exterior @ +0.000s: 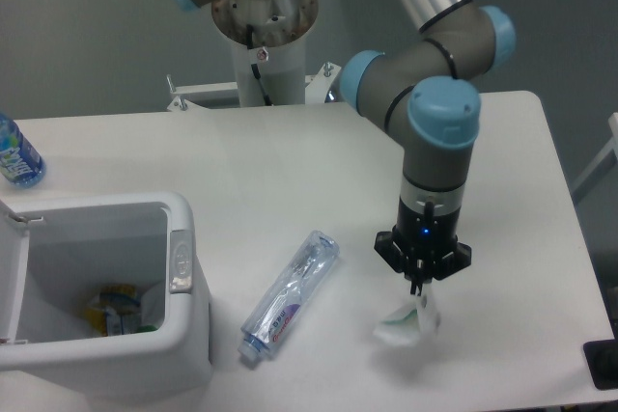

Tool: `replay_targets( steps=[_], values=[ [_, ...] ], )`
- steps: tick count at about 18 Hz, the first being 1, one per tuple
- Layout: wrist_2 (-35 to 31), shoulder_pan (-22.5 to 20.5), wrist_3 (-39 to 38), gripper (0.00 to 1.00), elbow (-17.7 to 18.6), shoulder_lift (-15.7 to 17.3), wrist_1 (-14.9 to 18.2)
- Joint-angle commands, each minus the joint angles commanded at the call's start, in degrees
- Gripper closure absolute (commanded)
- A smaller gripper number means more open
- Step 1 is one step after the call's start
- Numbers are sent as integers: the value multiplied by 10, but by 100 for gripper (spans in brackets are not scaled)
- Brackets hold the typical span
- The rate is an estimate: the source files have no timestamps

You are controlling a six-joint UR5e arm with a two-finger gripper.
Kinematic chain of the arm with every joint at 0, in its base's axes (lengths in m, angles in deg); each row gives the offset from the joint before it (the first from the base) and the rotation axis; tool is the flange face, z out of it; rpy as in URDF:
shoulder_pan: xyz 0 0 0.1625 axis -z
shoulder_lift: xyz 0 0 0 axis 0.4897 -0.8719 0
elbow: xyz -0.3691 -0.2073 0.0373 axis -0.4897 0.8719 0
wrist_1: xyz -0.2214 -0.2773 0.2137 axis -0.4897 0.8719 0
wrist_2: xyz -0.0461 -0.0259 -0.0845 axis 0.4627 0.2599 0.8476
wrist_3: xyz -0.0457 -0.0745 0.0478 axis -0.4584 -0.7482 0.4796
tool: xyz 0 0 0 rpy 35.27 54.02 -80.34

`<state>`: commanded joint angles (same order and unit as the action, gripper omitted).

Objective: Place the trash in the trash can
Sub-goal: 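Lift the tissue and carry it over the white bin, then release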

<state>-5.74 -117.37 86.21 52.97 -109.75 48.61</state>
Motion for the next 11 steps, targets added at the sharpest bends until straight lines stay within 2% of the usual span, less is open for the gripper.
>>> replay_targets(
  steps=[2,4,8,11],
  values=[
    [17,7,-55,100,-23,4,-1],
    [21,32,-105,100,-37,15,-1],
    [21,70,-185,100,-37,63,-1],
    [20,122,-251,100,-37,98,-1]
  ],
)
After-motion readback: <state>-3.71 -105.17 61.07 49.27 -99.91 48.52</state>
